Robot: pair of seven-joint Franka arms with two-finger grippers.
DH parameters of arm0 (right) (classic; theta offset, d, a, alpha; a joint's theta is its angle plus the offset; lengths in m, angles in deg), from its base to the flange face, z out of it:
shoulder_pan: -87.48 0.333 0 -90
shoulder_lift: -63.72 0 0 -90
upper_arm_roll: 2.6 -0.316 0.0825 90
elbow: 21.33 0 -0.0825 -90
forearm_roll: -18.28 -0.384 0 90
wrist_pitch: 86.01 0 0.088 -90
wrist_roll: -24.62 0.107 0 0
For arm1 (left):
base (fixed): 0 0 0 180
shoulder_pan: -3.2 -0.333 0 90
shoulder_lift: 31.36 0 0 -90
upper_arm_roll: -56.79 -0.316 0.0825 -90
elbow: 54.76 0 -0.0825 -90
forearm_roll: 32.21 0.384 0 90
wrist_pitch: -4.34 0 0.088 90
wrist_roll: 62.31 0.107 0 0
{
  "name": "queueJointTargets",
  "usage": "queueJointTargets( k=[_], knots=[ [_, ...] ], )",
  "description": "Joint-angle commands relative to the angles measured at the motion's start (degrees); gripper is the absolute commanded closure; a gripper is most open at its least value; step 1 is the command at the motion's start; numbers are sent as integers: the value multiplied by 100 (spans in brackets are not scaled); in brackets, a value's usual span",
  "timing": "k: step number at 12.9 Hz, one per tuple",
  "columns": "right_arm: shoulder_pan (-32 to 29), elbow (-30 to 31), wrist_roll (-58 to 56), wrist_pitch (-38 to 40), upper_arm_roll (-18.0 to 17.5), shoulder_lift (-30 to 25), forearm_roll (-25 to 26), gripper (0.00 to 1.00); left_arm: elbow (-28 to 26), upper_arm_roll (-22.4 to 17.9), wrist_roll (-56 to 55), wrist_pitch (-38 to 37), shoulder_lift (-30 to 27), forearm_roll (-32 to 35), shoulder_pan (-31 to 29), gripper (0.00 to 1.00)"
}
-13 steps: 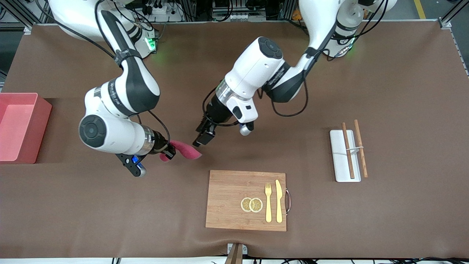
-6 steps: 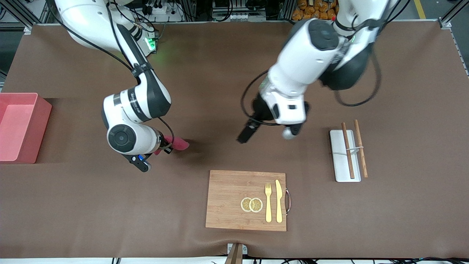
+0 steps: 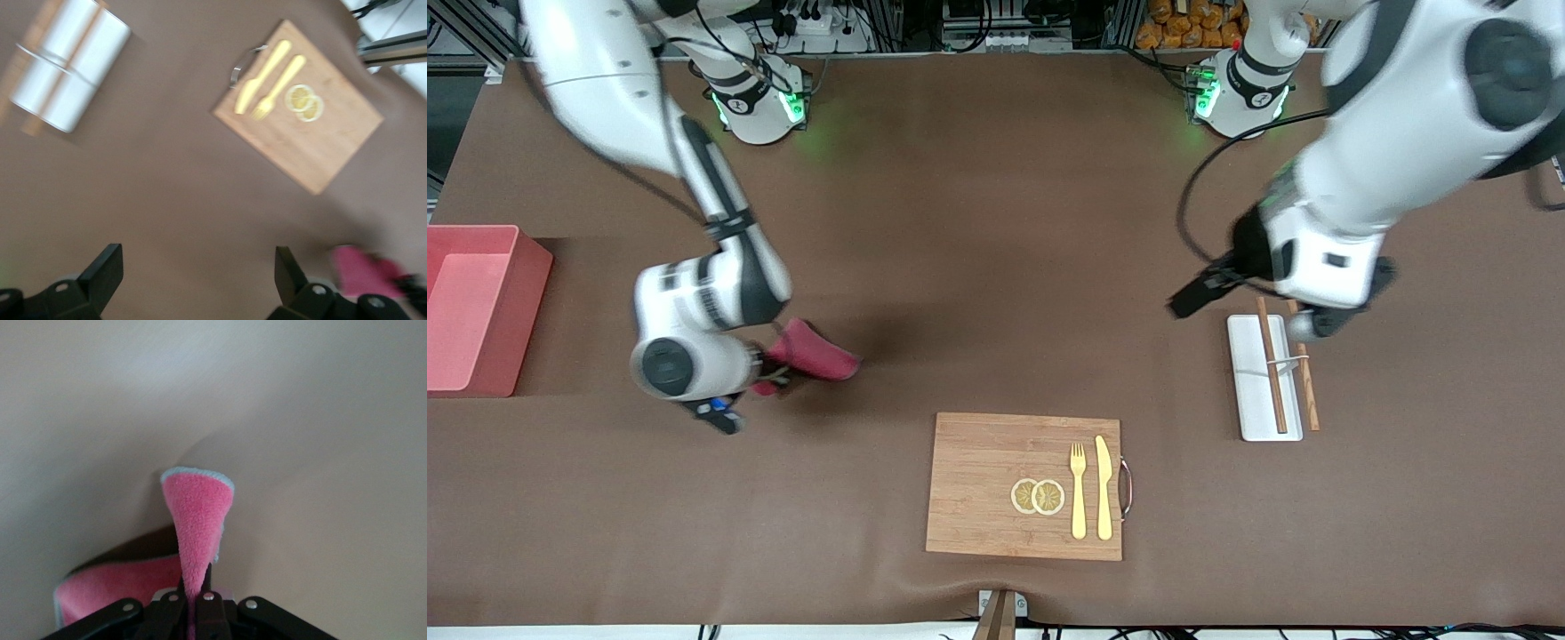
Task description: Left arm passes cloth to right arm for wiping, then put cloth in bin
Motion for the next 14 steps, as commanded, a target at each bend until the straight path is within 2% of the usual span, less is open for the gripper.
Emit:
queueJointTargets(
  k=[1, 3, 6, 8, 10, 14],
  knots=[
    [-1107, 78, -1165, -46, -108, -103, 328, 100, -218, 68, 988, -577, -408, 652, -221, 0],
    [-1969, 16, -2297, -28, -117, -156, 654, 100, -245, 68, 1193, -973, -584, 1092, -247, 0],
    [-2946, -159, -3723, -11, -108, -278, 1075, 100, -384, 86, 1788, -1186, -944, 1094, -493, 0],
    [-3185, -178, -4200, 138, -108, -542, 1165, 100, -674, 86, 2072, -1177, -1234, 1094, -607, 0],
    [-3160, -186, -4184, 297, -108, -648, 1182, 100, -877, 86, 2308, -1099, -1384, 1094, -747, 0],
    [-3203, -143, -4175, -35, -117, -298, 1165, 100, -886, 86, 2836, -1011, -1359, 1041, -1117, 0]
  ],
)
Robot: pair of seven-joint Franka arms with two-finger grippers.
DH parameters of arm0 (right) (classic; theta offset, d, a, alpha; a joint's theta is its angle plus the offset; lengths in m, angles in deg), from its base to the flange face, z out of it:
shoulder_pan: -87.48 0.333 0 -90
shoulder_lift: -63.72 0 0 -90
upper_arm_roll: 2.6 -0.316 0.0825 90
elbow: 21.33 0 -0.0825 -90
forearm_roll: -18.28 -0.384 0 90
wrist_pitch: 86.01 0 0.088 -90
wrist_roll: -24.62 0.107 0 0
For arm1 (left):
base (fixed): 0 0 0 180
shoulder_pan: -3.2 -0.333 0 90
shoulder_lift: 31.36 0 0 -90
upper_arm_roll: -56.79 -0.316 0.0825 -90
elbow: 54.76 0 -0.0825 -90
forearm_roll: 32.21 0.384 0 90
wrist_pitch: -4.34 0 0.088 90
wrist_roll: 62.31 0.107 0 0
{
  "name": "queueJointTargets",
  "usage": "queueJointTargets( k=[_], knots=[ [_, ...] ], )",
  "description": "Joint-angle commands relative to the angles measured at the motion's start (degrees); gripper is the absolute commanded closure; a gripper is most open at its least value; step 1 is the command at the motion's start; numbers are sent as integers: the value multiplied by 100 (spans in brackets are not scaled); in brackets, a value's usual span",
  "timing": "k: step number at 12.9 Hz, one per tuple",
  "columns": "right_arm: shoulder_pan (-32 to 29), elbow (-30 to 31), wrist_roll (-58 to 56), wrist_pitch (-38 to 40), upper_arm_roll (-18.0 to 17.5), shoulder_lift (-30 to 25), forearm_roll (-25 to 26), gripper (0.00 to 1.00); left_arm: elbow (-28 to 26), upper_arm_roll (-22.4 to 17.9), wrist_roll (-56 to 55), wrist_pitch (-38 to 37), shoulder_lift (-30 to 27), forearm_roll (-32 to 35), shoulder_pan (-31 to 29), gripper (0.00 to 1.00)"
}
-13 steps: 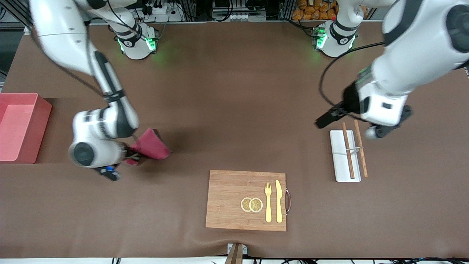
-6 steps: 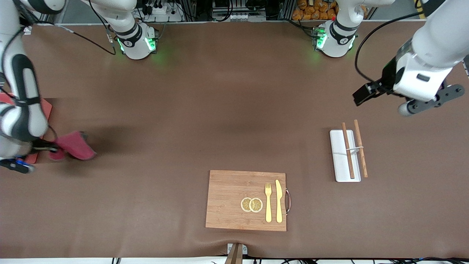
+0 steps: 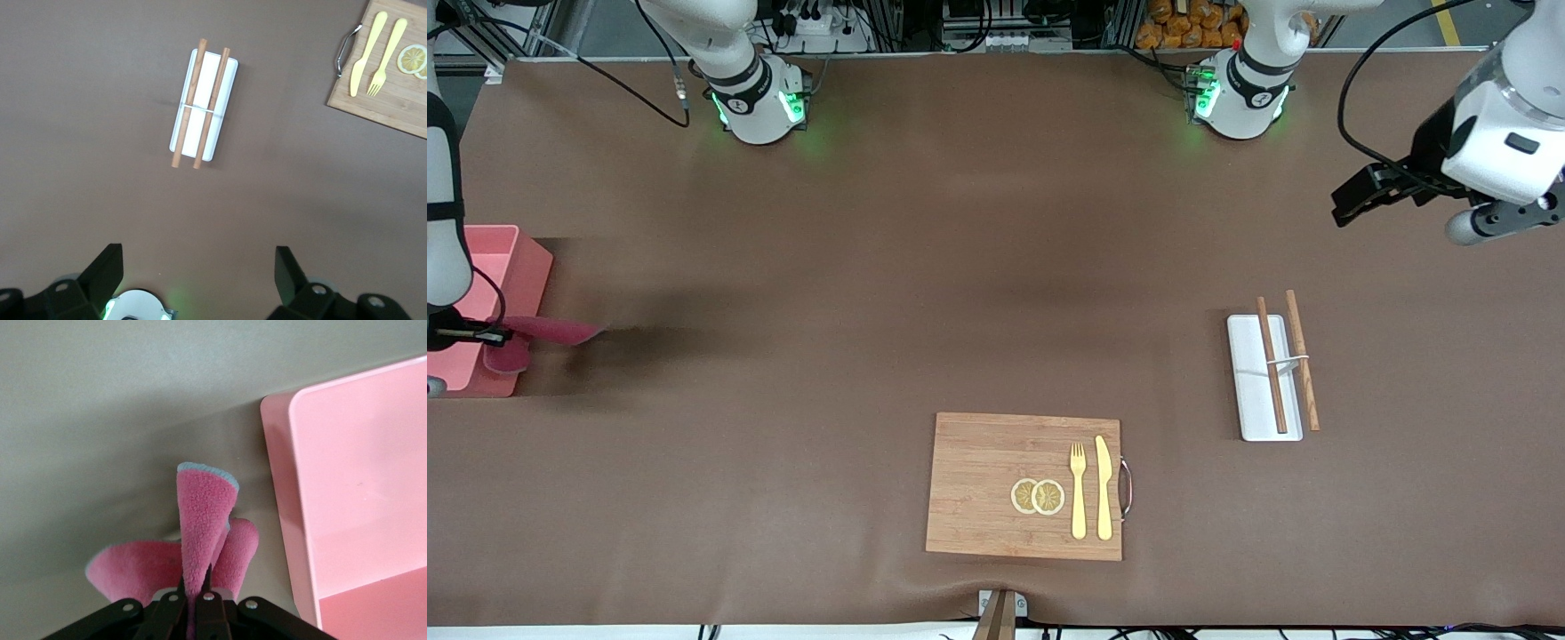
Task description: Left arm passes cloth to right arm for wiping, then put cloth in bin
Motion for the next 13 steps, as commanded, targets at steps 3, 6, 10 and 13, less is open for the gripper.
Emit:
queueJointTargets(
  k=[3, 6, 10, 13],
  knots=[
    [200, 74, 67, -493, -86, 508, 45, 100, -206, 81, 323, 394, -59, 69, -220, 0],
    [683, 74, 250, -485, -77, 613, -1006, 100, -206, 81, 797, 483, -23, 16, -439, 0],
    [1719, 65, 1452, -642, -77, 719, -2167, 100, -224, 72, 816, 623, -32, -81, -493, 0],
    [2493, 39, 2437, -634, -77, 675, -3029, 100, -417, 55, 816, 825, -76, -63, -528, 0]
  ],
)
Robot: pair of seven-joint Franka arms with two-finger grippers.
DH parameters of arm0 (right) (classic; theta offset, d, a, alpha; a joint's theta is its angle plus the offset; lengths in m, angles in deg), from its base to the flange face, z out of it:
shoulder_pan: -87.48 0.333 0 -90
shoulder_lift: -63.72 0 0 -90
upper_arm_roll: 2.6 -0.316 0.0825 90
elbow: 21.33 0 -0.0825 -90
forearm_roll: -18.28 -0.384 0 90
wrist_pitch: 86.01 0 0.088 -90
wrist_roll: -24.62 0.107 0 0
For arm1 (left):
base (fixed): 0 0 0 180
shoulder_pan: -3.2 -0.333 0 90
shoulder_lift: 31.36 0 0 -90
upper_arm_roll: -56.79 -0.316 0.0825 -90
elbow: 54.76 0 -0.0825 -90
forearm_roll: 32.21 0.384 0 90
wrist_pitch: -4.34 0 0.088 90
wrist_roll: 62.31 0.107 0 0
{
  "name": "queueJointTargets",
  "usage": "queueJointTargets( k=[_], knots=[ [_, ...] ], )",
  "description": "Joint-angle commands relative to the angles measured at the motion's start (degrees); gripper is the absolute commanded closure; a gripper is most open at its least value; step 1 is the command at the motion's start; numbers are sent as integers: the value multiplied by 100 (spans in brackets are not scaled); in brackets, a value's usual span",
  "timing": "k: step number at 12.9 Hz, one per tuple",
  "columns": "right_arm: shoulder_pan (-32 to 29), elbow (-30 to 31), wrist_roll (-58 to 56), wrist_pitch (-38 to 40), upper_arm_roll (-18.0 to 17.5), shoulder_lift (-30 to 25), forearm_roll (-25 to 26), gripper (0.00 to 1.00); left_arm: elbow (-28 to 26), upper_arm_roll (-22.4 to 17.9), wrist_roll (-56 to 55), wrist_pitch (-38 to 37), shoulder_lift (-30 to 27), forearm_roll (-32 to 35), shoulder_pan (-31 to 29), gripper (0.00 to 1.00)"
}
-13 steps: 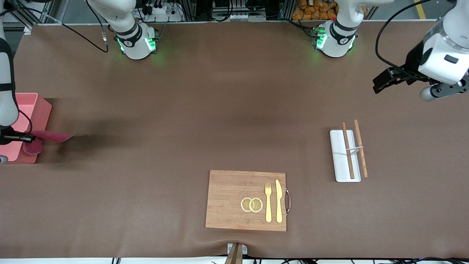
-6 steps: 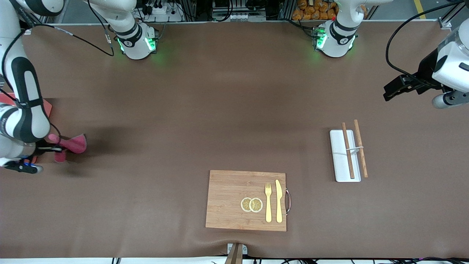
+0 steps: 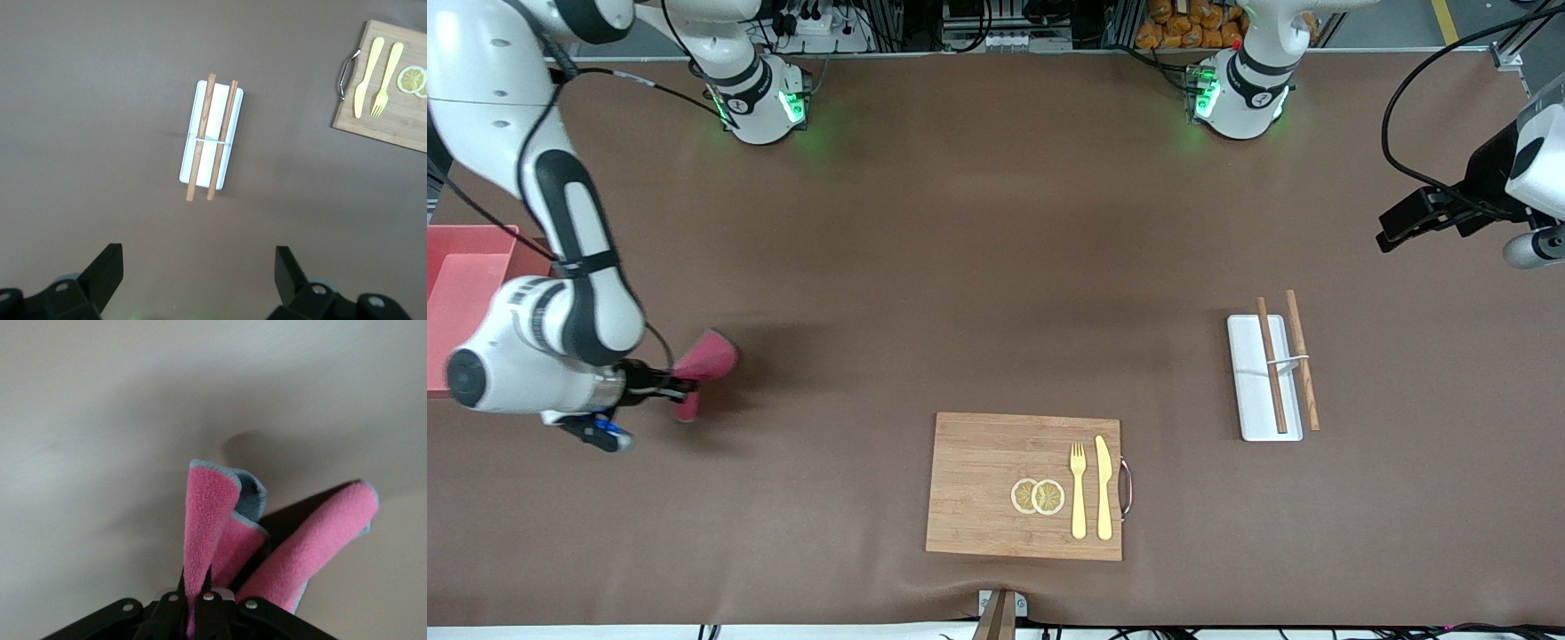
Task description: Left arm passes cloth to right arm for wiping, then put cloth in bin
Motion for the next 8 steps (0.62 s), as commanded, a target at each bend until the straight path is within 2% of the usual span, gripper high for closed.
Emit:
queueJointTargets(
  k=[1, 4, 6, 8],
  knots=[
    [584, -39, 750, 71, 61, -66, -641, 100, -195, 41, 85, 212, -102, -49, -91, 0],
    [937, -30, 1236, 493, 78, -680, -740, 100, -195, 76, -28, 187, -119, -23, -74, 0],
    [789, -39, 1139, 1054, 113, -1259, -644, 100, -186, 85, 24, 160, -163, -5, -91, 0],
    [534, -65, 1008, 1493, 114, -1796, -128, 100, -195, 94, -2, 160, -163, -5, -83, 0]
  ],
)
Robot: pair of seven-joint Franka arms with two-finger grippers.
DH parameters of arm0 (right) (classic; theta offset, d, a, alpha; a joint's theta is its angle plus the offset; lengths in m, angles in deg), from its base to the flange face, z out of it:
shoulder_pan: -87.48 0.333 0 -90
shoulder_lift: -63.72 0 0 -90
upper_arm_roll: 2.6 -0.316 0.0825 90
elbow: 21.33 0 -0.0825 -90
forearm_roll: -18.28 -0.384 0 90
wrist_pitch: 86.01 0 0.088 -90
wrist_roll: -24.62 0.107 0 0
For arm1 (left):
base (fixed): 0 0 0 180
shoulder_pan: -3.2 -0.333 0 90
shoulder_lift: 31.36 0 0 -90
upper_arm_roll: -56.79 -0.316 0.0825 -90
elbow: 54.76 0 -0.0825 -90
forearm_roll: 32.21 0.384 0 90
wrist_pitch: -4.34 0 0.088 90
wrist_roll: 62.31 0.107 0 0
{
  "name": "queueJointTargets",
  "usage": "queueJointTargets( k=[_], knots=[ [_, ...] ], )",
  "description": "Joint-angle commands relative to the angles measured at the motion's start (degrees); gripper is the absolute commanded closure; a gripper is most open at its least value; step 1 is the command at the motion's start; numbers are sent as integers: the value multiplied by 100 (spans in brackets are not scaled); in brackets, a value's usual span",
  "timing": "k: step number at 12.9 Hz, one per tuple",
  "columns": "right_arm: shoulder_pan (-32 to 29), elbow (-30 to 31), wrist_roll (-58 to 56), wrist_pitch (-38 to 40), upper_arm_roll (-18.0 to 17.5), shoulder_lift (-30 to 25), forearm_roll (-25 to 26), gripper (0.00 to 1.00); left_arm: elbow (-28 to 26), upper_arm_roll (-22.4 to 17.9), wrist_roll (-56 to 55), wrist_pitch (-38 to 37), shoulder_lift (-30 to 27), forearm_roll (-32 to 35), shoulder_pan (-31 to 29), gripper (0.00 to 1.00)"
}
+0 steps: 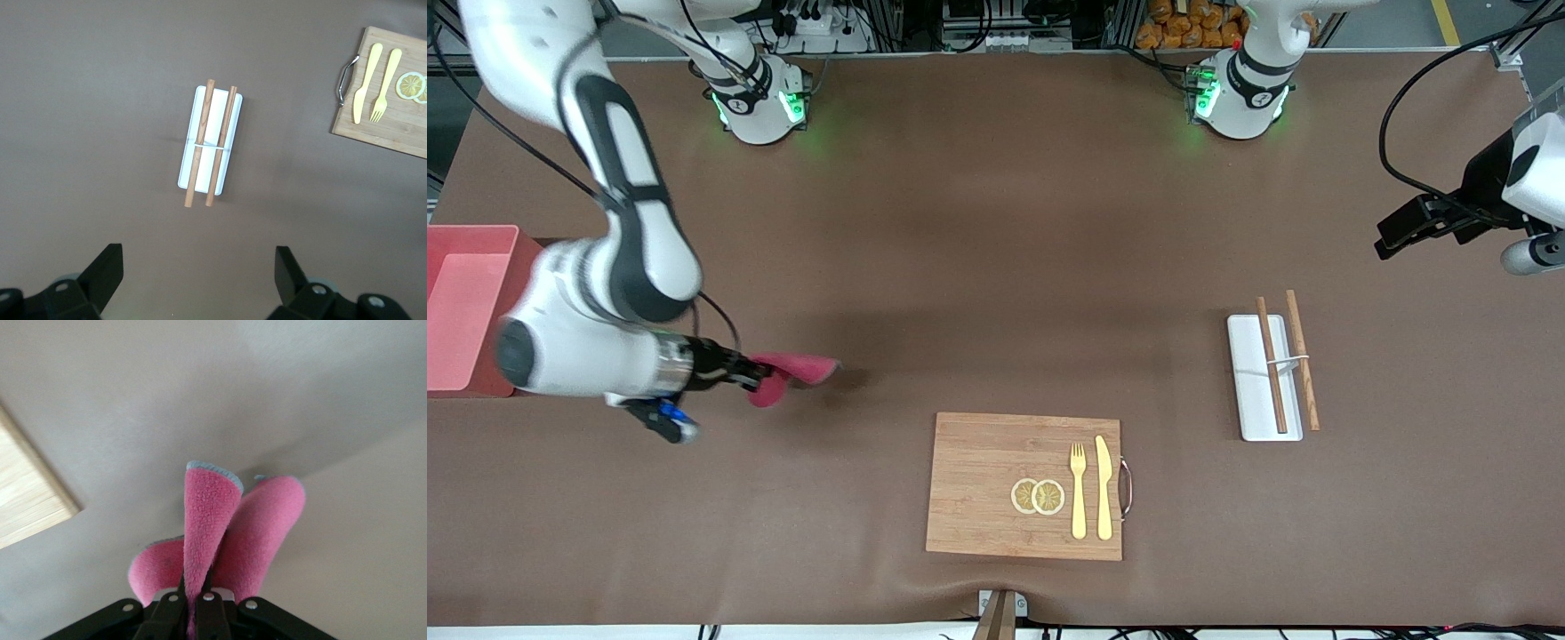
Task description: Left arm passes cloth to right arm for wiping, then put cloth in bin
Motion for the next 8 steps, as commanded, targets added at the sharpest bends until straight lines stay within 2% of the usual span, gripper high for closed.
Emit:
queueJointTargets(
  k=[1, 2, 4, 6, 8],
  knots=[
    [-416, 194, -178, 547, -34, -876, 764, 100, -104, 69, -1, 30, -126, -5, -60, 0],
    [-496, 202, -344, 732, -34, -1122, 1064, 100, -104, 69, 8, 21, -126, -5, -60, 0],
    [-864, 202, -913, 1188, -25, -1518, 1321, 100, -104, 60, -1, 30, -117, 4, -60, 0],
    [-1635, 202, -2254, 1532, -25, -1756, 1330, 100, -104, 69, 8, 21, -117, 4, -60, 0],
    [-2339, 89, -3399, 1595, -25, -1722, 1487, 100, -95, 69, -1, 30, -126, -5, -60, 0]
  ],
)
